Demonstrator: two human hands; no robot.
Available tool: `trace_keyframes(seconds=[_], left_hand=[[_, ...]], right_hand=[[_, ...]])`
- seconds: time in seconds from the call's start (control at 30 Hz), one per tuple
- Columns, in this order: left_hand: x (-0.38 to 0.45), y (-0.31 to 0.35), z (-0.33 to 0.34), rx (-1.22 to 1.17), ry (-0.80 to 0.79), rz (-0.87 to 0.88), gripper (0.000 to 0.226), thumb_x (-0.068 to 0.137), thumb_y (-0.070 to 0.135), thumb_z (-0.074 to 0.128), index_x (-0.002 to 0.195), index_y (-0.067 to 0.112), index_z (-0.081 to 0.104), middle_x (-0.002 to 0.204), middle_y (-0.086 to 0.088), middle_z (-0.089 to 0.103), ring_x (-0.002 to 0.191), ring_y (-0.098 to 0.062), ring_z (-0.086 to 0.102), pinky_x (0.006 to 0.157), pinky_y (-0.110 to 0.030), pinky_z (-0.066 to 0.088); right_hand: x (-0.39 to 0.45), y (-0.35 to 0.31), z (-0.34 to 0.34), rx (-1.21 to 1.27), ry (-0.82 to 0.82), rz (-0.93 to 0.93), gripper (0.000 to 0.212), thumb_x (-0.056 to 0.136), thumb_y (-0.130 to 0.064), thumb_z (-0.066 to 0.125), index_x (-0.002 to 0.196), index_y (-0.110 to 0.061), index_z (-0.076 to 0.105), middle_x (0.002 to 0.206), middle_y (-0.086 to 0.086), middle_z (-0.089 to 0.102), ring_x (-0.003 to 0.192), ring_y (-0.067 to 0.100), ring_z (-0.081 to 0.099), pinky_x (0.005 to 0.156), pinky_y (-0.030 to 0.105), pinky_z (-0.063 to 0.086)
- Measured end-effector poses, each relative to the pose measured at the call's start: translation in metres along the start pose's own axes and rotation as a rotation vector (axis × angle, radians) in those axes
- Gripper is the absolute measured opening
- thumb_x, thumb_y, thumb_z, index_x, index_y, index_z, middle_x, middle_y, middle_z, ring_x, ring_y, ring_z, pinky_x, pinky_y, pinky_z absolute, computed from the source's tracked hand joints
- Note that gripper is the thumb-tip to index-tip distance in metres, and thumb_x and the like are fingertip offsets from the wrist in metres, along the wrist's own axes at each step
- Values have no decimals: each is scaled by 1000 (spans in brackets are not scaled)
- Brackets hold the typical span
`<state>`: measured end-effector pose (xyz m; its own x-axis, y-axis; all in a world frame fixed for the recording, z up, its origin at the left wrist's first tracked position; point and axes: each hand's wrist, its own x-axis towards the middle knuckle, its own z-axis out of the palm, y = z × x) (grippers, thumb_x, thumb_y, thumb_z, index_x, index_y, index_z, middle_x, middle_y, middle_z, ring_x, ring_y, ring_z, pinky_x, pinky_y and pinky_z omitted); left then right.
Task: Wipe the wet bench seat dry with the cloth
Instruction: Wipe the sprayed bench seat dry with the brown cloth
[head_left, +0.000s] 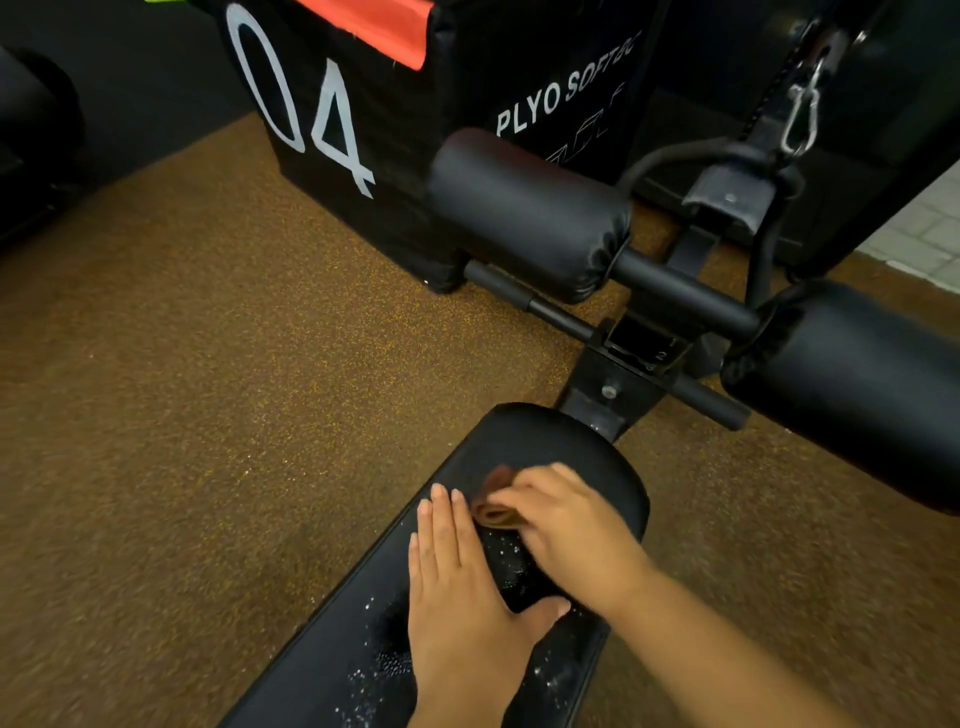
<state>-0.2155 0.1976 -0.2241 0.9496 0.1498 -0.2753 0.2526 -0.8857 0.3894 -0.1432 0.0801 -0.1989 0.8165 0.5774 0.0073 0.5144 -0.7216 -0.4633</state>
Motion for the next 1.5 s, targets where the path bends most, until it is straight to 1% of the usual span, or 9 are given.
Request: trace_keyframes(seconds=[0.13, 0.27, 0.5, 0.7, 0.77, 0.87, 1.07, 1.27, 1.5], left_hand=[[-6, -4, 3, 37, 48, -33, 130, 48, 91, 35, 145, 5, 27, 152, -10, 27, 140, -22, 13, 112, -34, 1], [-9, -7, 9, 16, 70, -40, 126, 52, 89, 38, 145, 4, 26, 152, -11, 29, 140, -24, 15, 112, -33, 1], [-9, -10, 15, -26, 87, -29, 124, 58, 89, 33, 148, 4, 18, 155, -11, 19, 143, -21, 0, 113, -34, -1], [-9, -10, 19, -31, 117, -38, 123, 61, 90, 30, 149, 5, 13, 155, -10, 15, 144, -20, -3, 114, -34, -4], [-10, -10, 19, -57, 114, -28, 122, 62, 88, 39, 149, 6, 12, 156, -10, 12, 144, -21, -2, 114, -34, -4], [-13, -8, 14, -102, 134, -27, 124, 60, 83, 47, 150, 11, 0, 158, -5, -3, 142, -15, -16, 114, -32, -11], [-16, -1, 5, -150, 155, -55, 124, 63, 80, 48, 143, 17, -22, 152, 4, -27, 137, -11, -31, 112, -30, -19], [-16, 1, 1, -126, 133, -68, 124, 63, 80, 46, 144, 15, -21, 153, 2, -26, 137, -12, -30, 113, -32, -16], [-16, 5, 0, -136, 126, -77, 125, 63, 80, 48, 147, 13, -16, 154, 2, -23, 137, -12, -29, 112, -31, -18]], right_hand=[[4, 41, -25, -131, 37, 122, 36, 71, -2, 70, 103, -18, 71, 94, 4, 63, 89, 28, 59, 72, 41, 55], [55, 13, 2, -84, 151, 311, 28, 82, -8, 58, 106, -17, 70, 99, 7, 61, 96, 30, 54, 80, 39, 49], [-26, 26, -8, -96, 35, -51, 48, 59, 1, 79, 102, -18, 71, 93, 0, 63, 84, 23, 61, 62, 34, 58], [1, 26, 11, -133, 298, 201, 31, 74, -3, 63, 102, -12, 72, 92, 5, 65, 85, 29, 60, 69, 37, 57], [-11, 13, 21, -125, 214, 41, 34, 77, -8, 51, 104, -13, 72, 93, 3, 64, 84, 26, 60, 64, 34, 57], [-37, 30, -5, -176, 82, -121, 42, 63, 3, 74, 102, -13, 72, 92, 3, 66, 80, 25, 61, 60, 33, 57], [-15, 42, -6, -194, 293, 268, 40, 65, 6, 72, 99, -14, 73, 90, 6, 66, 83, 31, 60, 72, 40, 56], [-55, 30, -3, -147, 93, 17, 45, 62, 3, 77, 101, -18, 72, 92, 0, 66, 83, 23, 61, 67, 34, 58], [-31, 38, -10, -138, 271, 323, 45, 59, 8, 72, 97, -17, 74, 89, 4, 68, 83, 28, 60, 73, 39, 56]])
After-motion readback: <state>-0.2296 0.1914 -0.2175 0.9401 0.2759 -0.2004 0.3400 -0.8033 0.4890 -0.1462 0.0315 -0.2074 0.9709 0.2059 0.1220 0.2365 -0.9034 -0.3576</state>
